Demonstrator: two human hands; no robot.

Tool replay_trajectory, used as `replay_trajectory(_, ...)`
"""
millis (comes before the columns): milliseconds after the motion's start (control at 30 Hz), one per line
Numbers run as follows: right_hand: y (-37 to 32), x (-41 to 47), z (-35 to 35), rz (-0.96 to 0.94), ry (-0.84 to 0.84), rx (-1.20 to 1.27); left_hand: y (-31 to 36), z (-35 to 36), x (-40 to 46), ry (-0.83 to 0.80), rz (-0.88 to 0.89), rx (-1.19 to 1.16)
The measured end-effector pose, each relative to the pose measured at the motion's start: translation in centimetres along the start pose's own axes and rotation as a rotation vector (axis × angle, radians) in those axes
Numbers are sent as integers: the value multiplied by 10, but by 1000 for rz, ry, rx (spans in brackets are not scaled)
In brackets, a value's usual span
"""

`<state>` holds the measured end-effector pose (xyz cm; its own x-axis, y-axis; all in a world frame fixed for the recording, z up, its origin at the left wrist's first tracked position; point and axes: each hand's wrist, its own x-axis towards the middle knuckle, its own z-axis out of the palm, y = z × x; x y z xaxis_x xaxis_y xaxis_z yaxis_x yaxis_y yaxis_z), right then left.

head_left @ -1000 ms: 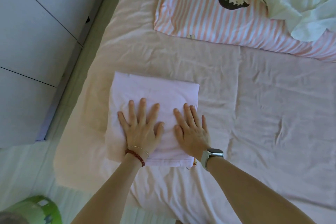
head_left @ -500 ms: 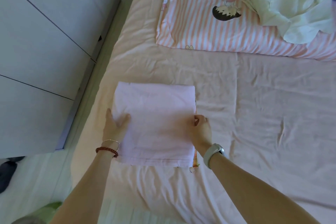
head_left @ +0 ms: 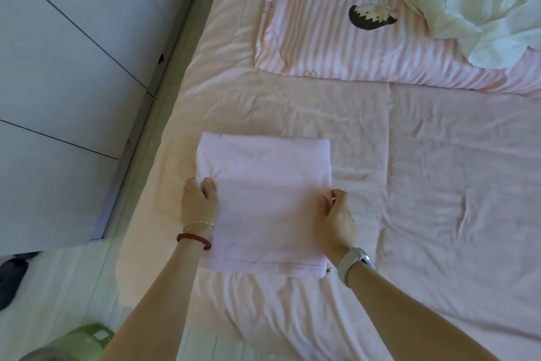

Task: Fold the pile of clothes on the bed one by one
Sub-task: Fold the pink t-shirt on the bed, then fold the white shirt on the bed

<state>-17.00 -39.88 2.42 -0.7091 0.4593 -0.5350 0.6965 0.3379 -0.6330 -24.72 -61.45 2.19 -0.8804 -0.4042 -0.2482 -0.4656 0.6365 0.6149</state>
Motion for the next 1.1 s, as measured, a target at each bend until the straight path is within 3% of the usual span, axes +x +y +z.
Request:
replay_trajectory(67,5,11,4,99,-50,49,3,-1,-1,-42,18,4)
replay_trajectory(133,4,18,8,106,-46,-24,4,-4,-9,24,75,133)
replay_trajectory(200,2,19,10,-41,65,-275,2,-6,-20,95,319,361)
replay_trajectory(267,6,19,10,-341,175,-520,-7,0,-29,-6,521,551)
replay_trajectory(333,11,18,4,-515,59,-668,-13,6,-35,-169,516,649)
replay_trajectory(433,18,25,-6,-477,-233,-761,-13,7,-33,-274,428,751)
replay_trajectory(567,10,29,-35,-580,-282,-694,17,6,-38,-173,493,735)
replay_trajectory(767,1,38,-128,-525,-133,-623,126,48,-74,-225,594,567)
replay_trajectory(967,33,83,-235,-382,33,-594,230,144,-106,-380,621,454)
replay_trajectory(1100,75,138,-273,-288,58,-635,246,232,-121,-543,533,474)
